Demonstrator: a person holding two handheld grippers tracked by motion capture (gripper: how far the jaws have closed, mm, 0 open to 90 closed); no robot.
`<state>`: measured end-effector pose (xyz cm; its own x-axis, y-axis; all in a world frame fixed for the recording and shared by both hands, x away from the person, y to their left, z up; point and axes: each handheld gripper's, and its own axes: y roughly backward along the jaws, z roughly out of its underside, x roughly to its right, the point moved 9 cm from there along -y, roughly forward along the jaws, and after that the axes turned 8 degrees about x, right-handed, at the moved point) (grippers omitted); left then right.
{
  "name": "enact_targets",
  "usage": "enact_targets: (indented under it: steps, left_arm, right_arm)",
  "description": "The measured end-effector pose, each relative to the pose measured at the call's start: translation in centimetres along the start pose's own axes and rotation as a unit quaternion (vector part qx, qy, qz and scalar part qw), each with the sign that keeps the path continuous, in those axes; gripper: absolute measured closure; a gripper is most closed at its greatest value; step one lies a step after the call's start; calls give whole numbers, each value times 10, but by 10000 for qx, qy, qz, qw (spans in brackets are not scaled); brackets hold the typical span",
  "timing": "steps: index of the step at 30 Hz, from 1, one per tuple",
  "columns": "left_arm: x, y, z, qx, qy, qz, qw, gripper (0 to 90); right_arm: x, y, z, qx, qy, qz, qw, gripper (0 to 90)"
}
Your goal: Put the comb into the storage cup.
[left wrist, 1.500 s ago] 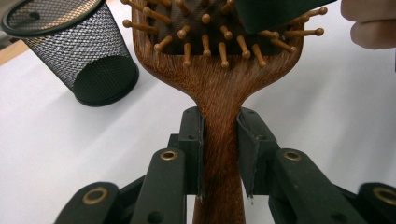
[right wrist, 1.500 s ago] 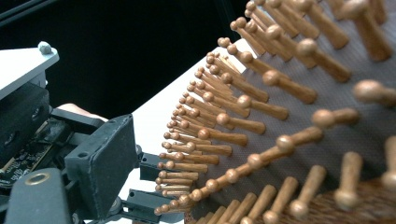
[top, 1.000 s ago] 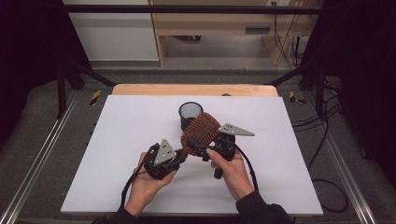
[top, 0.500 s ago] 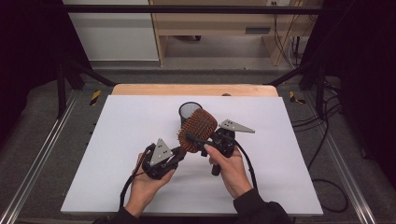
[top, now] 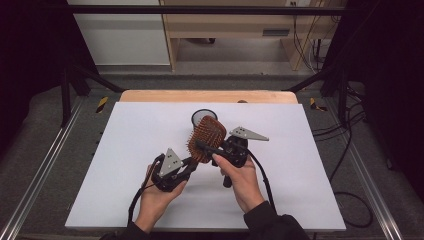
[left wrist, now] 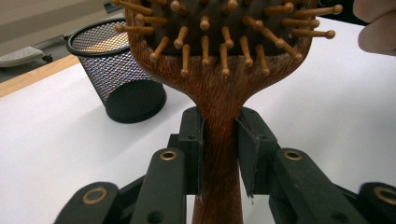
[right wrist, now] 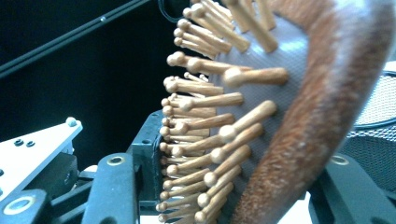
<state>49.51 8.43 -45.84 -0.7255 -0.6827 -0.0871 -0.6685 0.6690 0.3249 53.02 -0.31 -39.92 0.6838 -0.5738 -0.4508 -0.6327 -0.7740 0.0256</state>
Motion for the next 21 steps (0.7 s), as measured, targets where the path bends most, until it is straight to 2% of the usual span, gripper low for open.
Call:
enact_targets:
  steps: [6,13,21]
  left_arm:
    - [-3,2,-2,80,113,-75,9999,729]
    - [-5,1,2,49,215,-108,9997,729]
    - [-5,2,0,128,268,-170,9994,727]
  right_arm:
    - [-6,-5,-4,22,40,5,10000,508]
    - [-8,-10,-3,-71,107,14,9999,545]
    - [-11,-11,-5,-53,166,14,9998,565]
